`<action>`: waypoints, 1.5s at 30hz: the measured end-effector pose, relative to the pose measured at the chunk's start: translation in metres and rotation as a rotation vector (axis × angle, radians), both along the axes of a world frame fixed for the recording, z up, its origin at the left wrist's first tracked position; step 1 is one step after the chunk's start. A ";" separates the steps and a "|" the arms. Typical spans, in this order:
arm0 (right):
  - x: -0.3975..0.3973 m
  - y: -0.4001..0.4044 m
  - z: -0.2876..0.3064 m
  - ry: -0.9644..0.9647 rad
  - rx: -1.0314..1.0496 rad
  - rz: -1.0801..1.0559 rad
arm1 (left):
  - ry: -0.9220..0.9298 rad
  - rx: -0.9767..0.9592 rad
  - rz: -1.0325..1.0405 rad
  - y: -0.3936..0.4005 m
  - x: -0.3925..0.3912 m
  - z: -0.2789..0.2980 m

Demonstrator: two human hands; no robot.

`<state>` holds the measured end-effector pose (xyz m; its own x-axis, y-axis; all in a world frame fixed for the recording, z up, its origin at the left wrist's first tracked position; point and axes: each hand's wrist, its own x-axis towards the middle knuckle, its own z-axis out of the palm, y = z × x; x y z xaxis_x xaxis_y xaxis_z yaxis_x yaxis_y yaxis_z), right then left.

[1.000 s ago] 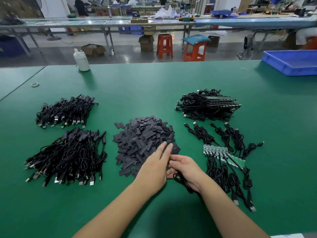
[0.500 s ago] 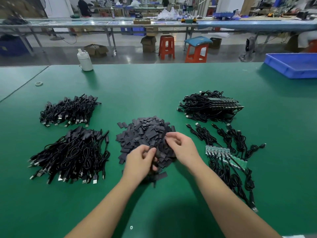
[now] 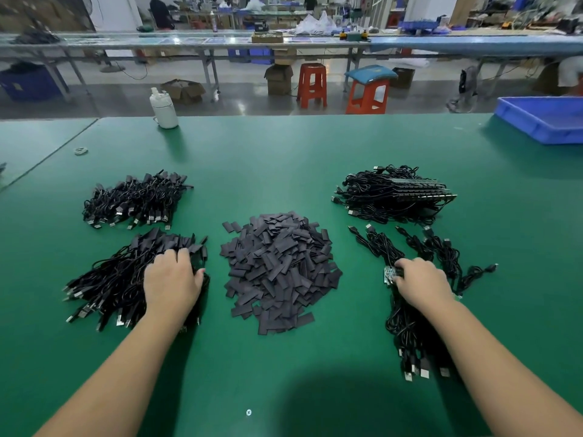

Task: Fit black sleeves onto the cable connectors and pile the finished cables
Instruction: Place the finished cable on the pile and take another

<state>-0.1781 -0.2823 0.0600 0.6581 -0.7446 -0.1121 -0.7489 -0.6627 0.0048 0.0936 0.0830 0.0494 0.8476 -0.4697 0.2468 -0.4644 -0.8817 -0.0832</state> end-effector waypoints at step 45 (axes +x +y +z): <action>-0.014 0.015 0.037 -0.406 0.309 0.061 | 0.847 -0.551 -0.384 -0.249 -0.197 0.024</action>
<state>-0.1926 -0.2675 0.0971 0.7355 -0.6758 -0.0476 -0.6097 -0.6297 -0.4814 -0.1038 -0.1656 0.0738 0.6615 -0.7443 -0.0916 -0.4382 -0.4827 0.7583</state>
